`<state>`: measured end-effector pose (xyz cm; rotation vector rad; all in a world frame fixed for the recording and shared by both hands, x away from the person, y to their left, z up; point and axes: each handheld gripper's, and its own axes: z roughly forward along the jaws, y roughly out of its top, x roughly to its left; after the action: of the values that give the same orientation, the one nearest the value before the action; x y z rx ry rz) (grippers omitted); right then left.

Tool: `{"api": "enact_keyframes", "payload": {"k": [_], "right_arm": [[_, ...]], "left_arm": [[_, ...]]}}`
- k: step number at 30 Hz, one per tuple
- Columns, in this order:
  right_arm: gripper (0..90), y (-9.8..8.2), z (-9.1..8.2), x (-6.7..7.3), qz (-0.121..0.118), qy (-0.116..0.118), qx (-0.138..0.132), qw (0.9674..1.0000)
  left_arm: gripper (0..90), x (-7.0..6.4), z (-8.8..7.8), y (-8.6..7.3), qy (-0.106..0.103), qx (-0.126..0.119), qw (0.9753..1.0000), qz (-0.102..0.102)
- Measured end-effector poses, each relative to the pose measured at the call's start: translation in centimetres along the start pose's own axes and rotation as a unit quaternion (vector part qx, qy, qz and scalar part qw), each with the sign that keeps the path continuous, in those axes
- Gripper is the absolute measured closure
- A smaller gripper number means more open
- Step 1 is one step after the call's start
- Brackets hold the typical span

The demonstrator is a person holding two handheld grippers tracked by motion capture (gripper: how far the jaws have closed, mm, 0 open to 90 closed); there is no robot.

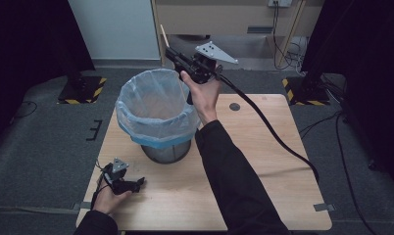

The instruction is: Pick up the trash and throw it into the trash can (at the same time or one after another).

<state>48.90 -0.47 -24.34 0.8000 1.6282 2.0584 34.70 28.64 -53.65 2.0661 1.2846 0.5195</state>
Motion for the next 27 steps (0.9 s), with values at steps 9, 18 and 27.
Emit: {"api": "enact_keyframes", "payload": {"k": [9, 18, 27], "right_arm": [[71.6, -1.2, 1.6, 0.1, 0.011, -0.003, 0.002, 0.9999], [52.6, -0.4, 0.8, -0.1, -0.009, -0.014, 0.022, 0.9996], [45.4, 1.1, -3.9, -1.1, -0.035, -0.027, 0.046, 0.998]], "left_arm": [[0.0, 0.0, 0.0, 0.0, 0.0, 0.0, 1.0, 0.0], [0.0, 0.0, 0.0, 0.0, 0.0, 0.0, 1.0, 0.0], [0.0, 0.0, 0.0, 0.0, 0.0, 0.0, 1.0, 0.0]]}}
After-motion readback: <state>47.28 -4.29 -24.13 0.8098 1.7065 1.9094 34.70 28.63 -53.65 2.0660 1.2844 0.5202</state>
